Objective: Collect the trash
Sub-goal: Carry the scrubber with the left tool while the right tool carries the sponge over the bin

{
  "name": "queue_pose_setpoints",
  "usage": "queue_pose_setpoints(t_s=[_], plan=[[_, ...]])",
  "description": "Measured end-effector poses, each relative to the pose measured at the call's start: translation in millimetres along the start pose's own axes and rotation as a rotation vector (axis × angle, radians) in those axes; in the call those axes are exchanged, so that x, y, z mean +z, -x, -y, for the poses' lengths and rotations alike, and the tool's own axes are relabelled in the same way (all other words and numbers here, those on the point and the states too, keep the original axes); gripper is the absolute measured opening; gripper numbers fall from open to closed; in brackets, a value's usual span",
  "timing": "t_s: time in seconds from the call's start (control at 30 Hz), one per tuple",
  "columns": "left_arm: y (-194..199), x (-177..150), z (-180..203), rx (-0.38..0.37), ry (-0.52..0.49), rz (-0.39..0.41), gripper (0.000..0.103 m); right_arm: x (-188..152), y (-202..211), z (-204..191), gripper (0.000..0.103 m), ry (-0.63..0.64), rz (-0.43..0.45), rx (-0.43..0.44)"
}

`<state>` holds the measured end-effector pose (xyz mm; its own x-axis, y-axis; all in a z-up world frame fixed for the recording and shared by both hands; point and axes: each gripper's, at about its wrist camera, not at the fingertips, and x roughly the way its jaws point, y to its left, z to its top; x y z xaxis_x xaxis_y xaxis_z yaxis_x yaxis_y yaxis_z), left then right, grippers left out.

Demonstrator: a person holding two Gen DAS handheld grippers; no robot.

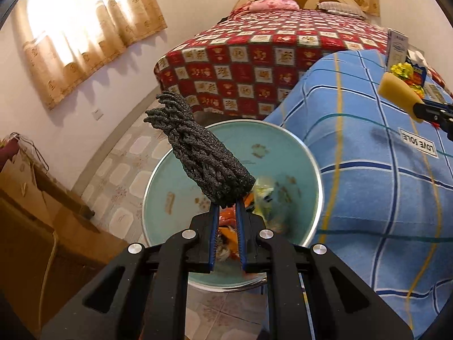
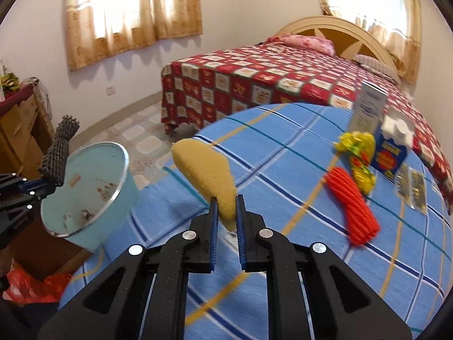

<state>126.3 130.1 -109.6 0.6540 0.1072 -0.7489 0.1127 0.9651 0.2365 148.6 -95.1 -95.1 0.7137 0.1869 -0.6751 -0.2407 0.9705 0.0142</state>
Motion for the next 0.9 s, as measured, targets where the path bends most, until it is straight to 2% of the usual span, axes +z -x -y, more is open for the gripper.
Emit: queue_pose_setpoints(t_s=[0.5,0.9], plan=[[-6.8,-10.7,-31.8,0.042,0.035,-0.027,0.012,20.2,-20.7,-66.7,0.012,0.103,0.0,0.065],[-8.5,-16.2,-48.1,0.064,0.043,-0.033,0.012,28.3,-33.7,-94.5,0.012,0.149,-0.009,0.091]])
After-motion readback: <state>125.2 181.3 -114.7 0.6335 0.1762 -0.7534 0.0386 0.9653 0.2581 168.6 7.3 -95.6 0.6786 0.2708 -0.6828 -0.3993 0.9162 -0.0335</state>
